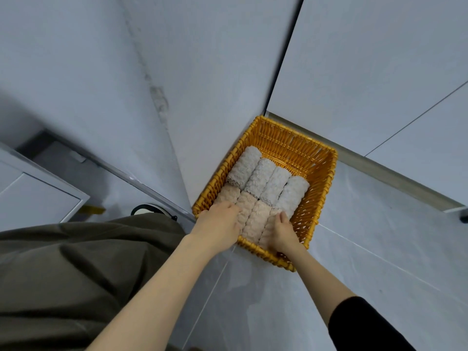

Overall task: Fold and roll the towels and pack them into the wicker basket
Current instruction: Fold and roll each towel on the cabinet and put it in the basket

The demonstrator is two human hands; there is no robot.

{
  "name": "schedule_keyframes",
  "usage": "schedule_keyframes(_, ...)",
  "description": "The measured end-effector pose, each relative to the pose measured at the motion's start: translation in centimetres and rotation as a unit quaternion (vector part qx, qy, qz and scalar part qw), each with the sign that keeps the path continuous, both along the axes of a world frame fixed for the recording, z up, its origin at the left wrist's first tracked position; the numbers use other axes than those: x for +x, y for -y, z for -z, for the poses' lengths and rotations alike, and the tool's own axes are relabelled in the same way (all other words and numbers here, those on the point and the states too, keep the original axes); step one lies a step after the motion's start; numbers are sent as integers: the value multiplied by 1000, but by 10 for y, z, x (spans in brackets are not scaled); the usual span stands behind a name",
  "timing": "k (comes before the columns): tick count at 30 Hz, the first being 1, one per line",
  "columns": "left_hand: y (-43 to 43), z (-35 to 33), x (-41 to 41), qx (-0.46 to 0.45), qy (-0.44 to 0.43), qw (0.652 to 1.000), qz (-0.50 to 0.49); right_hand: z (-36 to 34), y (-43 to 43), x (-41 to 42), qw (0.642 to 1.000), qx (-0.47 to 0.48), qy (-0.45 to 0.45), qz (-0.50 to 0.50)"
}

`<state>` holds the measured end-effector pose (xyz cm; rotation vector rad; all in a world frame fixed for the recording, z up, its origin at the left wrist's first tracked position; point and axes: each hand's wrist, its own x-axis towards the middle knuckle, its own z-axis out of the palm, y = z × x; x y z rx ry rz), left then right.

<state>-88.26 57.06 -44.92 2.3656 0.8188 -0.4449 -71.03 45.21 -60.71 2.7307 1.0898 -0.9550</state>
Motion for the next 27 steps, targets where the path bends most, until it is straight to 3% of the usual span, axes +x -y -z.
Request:
schedule_keyframes(7,-1,-2,0,1,8,1000,-3,1,6,-1,999,-30,-39,-2)
schedule_keyframes(11,0,-9,0,13,25,1000,-5,-10,-1,0,999,-34,-2,-8)
schedule_keyframes(17,-1,-30,-3,33,70,997,-30,-67,-12,-3,992,121,-25,0)
schedule_keyframes(27,-4,-98,-32,41,207,965,-154,-215,-21,-33,942,327,-67,-37)
